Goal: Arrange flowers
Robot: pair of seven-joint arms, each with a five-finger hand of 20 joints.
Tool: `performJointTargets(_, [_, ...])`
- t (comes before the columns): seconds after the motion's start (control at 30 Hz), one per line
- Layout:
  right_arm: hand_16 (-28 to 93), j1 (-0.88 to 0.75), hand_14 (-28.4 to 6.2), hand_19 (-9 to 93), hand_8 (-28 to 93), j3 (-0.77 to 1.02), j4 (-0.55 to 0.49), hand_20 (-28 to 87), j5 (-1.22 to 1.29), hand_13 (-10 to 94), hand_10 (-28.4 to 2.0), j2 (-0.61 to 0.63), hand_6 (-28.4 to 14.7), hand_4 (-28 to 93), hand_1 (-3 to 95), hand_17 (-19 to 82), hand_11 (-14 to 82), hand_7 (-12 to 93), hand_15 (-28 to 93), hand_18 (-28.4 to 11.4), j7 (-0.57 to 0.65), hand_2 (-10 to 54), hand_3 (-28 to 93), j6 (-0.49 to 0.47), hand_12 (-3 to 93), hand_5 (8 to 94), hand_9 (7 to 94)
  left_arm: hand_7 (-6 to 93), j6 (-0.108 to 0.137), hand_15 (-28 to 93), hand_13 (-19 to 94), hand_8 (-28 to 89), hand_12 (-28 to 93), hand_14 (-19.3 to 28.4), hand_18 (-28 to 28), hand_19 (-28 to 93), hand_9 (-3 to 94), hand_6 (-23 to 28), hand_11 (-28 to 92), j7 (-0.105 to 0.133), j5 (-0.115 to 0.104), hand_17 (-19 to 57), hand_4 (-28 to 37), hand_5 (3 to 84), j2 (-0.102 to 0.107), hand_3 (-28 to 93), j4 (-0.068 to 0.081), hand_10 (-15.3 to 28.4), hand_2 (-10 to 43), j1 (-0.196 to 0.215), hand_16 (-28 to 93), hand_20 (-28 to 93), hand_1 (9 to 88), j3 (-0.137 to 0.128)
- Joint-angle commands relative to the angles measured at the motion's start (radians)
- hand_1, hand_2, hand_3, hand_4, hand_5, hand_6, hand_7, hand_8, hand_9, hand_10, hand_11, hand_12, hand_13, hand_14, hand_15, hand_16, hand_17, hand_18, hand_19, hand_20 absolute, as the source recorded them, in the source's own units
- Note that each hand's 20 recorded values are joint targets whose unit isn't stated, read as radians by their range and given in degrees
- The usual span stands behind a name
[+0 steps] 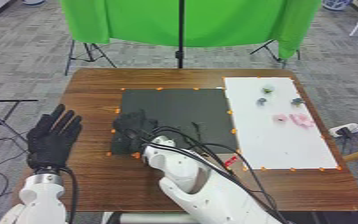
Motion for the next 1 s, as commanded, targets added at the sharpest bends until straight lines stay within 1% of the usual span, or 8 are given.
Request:
performJointTargets(0.03, [28,-0.042,-8.9,91,-23,0.041,-0.094,53,0.090,56,-13.1,0.041,-2.5,-28,56.0,31,25.4,33,61,-23.6,0.065,-9.5,65,-0.035,13.9,51.7,57.3,15.7,-0.009,41,13,-12,4,21.6,13.6,32,25.5,12.0,25,-0.017,0.012,-14.7,-28.3,36.3,-0.035,79,-0.004,20.4,2.0,0.037,-16,6,34.9,-0.008])
performJointTargets(0.2, [26,-0.098,-11.3,92,-18,0.182,-0.257,55,0.296,53,-14.7,0.110,-4.8,-28,58.5,31,24.9,23,66,-24.3,0.227,-9.5,63,-0.118,13.4,49.3,53.8,11.4,-0.022,33,15,-10,6,19.5,13.4,31,25.6,11.7,19,-0.023,0.014,-12.8,-28.3,36.0,-0.058,77,-0.003,19.2,2.7,0.048,-12,6,33.9,-0.014])
performJointTargets(0.23, [26,-0.118,-12.4,93,-16,0.223,-0.288,57,0.336,51,-15.2,0.130,-5.0,-28,58.9,31,24.5,20,68,-24.4,0.262,-9.5,64,-0.121,13.7,48.5,53.2,10.6,-0.027,31,15,-10,6,19.0,13.4,31,25.7,11.6,18,-0.026,0.015,-12.5,-28.3,35.8,-0.061,76,-0.012,19.0,3.0,0.063,-11,6,33.4,-0.019])
performJointTargets(0.43, [18,-0.201,-15.6,93,-14,0.458,-0.359,58,0.366,47,-17.5,0.325,-5.4,-28,49.3,31,21.6,17,70,-24.9,0.371,-9.5,81,-0.035,14.6,47.6,51.8,7.9,-0.037,25,18,-9,8,16.7,12.8,28,26.5,10.7,14,-0.009,0.009,-10.3,-28.3,35.4,-0.068,76,-0.017,17.1,5.7,0.068,-7,7,30.1,-0.018])
performJointTargets(0.57, [12,-0.300,-16.5,87,-14,0.683,-0.398,53,0.374,38,-16.9,0.452,-4.6,-28,46.7,25,15.8,17,58,-24.3,0.277,-9.5,85,-0.125,13.8,48.1,46.8,7.8,-0.038,23,19,-9,8,16.0,12.7,27,27.1,10.2,14,-0.004,0.011,-9.6,-28.3,35.2,-0.068,75,-0.016,16.4,6.4,0.074,-6,7,29.3,-0.029])
performJointTargets(0.67, [11,-0.347,-17.2,78,-15,0.782,-0.400,49,0.364,29,-14.9,0.511,-2.6,-28,45.9,18,12.4,18,40,-22.8,0.265,-9.5,87,-0.138,13.4,47.9,43.2,8.0,-0.025,23,19,-9,8,15.9,12.7,27,27.6,9.9,14,0.016,-0.003,-9.5,-28.3,35.3,-0.067,76,-0.018,16.0,7.0,0.085,-5,7,28.7,-0.037])
performJointTargets(0.83, [15,-0.410,-17.2,76,-15,0.898,-0.415,48,0.414,29,-14.7,0.546,-2.1,-28,44.8,17,11.3,18,34,-22.4,0.294,-9.5,87,-0.221,14.0,47.6,42.3,8.4,-0.036,22,20,-9,8,15.6,12.7,27,28.1,9.7,14,0.007,0.001,-9.3,-28.3,35.5,-0.070,76,-0.014,15.8,7.6,0.080,-5,8,27.9,-0.036])
performJointTargets(1.0, [15,-0.432,-16.5,74,-14,0.916,-0.397,46,0.412,31,-15.0,0.553,-2.7,-28,42.4,17,11.2,17,33,-22.2,0.269,-9.5,85,-0.224,14.2,47.2,42.4,8.4,-0.040,22,20,-9,8,15.6,12.6,27,28.3,9.7,14,-0.002,0.000,-9.1,-28.3,35.8,-0.082,76,-0.011,15.7,7.7,0.077,-5,8,27.8,-0.025])
